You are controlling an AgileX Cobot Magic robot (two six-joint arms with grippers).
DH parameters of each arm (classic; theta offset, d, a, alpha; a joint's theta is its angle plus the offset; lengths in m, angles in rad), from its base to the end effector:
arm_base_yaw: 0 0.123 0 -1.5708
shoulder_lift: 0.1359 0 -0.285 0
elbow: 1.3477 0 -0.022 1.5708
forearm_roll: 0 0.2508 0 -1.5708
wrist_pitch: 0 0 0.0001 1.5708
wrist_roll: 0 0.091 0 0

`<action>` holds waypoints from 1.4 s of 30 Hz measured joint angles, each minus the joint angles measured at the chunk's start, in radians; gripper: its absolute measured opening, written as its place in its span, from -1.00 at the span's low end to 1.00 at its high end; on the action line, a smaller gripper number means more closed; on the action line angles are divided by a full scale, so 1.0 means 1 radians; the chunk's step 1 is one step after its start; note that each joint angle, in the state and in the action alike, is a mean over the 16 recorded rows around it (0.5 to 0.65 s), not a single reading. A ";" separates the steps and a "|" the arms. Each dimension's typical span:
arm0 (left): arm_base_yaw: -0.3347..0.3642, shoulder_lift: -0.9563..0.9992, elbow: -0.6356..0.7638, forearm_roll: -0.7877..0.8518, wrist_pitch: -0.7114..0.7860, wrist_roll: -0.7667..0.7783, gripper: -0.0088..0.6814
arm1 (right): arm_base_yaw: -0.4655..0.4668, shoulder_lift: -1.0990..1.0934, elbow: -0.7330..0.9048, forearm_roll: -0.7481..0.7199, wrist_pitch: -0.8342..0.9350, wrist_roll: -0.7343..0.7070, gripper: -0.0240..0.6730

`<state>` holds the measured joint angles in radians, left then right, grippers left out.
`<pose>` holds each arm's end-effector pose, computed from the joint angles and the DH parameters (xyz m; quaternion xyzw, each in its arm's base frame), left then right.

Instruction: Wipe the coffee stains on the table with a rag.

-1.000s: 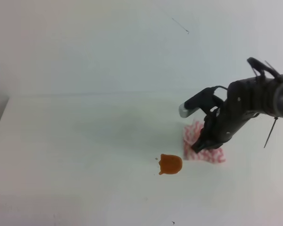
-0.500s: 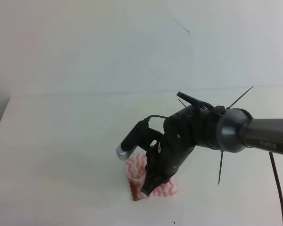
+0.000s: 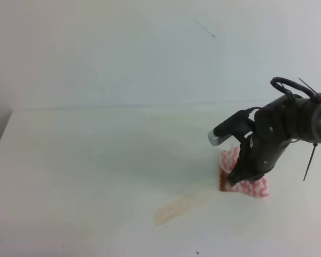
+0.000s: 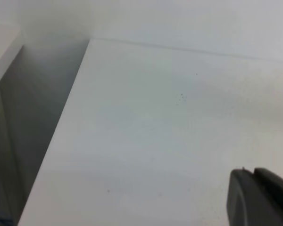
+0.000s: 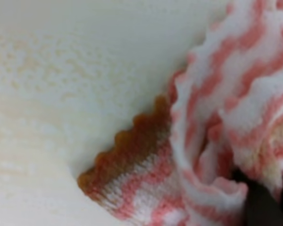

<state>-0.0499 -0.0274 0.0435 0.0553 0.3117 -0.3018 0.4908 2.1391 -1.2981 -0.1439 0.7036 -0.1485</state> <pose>0.0536 -0.0011 0.1719 -0.0835 0.7823 -0.0854 0.6114 0.3506 0.1778 0.0946 -0.3624 0.9290 -0.0392 0.0641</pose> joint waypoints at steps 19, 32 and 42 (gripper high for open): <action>0.000 0.000 0.000 0.000 0.000 0.000 -0.97 | 0.418 -0.022 0.002 0.200 -0.132 -0.130 -0.93; 0.000 0.000 0.000 0.000 0.000 0.000 -0.97 | 0.474 -0.175 0.002 0.235 -0.190 -0.137 -0.93; 0.000 0.002 -0.003 0.000 0.002 0.000 -0.98 | 0.258 -0.292 0.002 0.051 -0.135 -0.065 -0.93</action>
<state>-0.0498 -0.0257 0.0408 0.0553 0.3138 -0.3018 0.7485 1.8476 -1.2960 -0.0934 0.5685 -0.2131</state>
